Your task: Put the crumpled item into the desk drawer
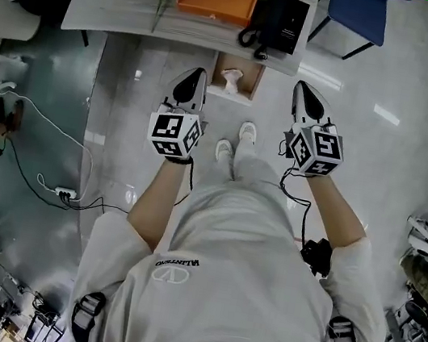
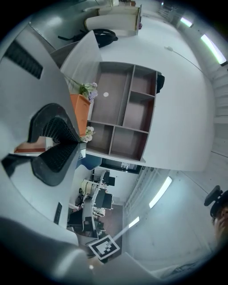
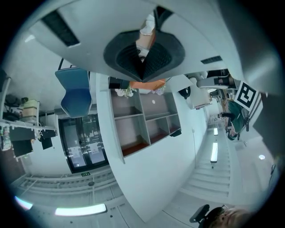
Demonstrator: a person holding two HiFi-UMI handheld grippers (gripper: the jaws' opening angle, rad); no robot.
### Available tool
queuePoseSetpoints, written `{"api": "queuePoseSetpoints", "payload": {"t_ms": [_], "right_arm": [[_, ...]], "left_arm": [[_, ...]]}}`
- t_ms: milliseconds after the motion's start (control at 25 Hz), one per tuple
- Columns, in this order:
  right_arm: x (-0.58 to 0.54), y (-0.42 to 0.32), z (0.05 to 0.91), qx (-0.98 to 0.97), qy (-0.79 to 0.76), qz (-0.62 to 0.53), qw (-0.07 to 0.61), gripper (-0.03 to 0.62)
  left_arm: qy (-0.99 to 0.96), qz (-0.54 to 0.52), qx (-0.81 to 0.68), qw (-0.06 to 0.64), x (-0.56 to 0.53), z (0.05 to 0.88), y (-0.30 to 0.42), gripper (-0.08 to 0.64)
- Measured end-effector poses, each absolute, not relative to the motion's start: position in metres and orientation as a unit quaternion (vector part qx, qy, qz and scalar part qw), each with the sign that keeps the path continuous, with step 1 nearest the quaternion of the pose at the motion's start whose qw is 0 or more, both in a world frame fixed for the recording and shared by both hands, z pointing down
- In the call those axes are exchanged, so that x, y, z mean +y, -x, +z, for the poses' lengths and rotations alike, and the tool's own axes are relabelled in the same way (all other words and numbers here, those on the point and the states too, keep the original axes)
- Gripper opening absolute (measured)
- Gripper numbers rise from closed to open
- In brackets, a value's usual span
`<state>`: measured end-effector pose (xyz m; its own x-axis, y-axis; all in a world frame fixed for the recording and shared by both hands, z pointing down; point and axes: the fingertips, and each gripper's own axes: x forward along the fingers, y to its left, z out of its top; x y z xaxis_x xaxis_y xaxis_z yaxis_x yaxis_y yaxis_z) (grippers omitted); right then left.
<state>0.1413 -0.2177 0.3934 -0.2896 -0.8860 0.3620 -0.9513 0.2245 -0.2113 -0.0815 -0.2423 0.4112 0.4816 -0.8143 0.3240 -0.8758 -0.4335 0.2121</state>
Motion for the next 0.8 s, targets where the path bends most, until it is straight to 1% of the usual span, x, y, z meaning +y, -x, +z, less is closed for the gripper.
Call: {"api": "queuePoseSetpoints", "payload": {"t_ms": [320, 600, 800], "right_arm": [[-0.196, -0.164, 0.316, -0.781, -0.602, 0.158, 0.052, -0.002], [-0.181, -0.184, 0.259, -0.779, -0.614, 0.127, 0.017, -0.001], [-0.174, -0.193, 0.225, -0.773, -0.624, 0.109, -0.005, 0.000]], "left_arm": [[-0.854, 0.047, -0.504, 0.125, -0.231, 0.326, 0.080, 0.002], [-0.857, 0.037, -0.513, 0.043, -0.220, 0.263, 0.094, 0.002], [-0.855, 0.014, -0.518, 0.029, -0.211, 0.235, 0.103, 0.002]]}}
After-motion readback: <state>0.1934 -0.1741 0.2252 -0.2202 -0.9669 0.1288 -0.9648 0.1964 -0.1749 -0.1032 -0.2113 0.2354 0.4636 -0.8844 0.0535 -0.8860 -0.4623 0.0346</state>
